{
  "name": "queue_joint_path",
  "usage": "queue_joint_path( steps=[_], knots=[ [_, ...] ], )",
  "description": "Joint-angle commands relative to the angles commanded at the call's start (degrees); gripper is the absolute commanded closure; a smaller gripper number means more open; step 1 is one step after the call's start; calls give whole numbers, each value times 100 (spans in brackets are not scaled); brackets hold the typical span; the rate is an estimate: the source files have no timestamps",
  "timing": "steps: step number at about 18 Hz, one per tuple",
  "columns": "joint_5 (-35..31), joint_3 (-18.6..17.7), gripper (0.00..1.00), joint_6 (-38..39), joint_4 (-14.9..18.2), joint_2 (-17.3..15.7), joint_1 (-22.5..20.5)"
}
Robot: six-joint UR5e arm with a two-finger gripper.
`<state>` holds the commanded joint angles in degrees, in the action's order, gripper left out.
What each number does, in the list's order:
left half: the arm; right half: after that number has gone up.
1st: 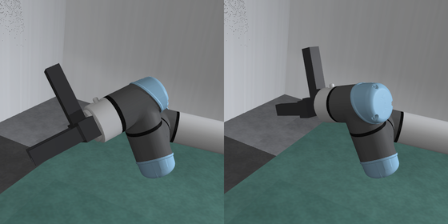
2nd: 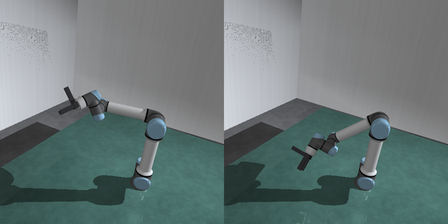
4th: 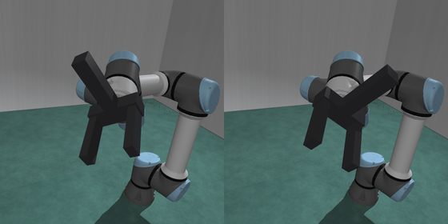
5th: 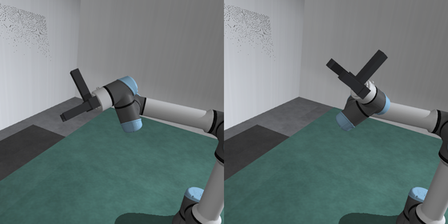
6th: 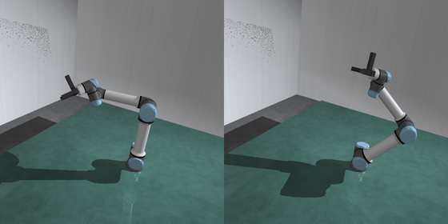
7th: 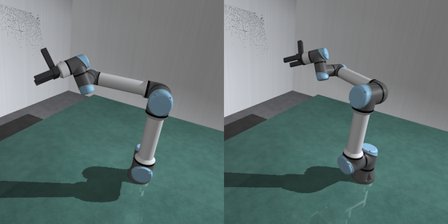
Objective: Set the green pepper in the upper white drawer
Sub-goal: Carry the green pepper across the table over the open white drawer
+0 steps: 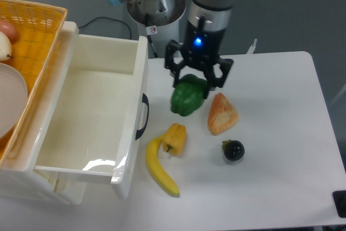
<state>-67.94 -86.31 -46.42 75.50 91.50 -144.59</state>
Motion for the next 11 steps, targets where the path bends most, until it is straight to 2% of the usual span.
queue_joint_path(
  steps=[6, 11],
  knots=[
    [-17, -176, 50, 159, -44, 8, 712],
    [-26, -360, 50, 177, -44, -35, 1125]
  ],
)
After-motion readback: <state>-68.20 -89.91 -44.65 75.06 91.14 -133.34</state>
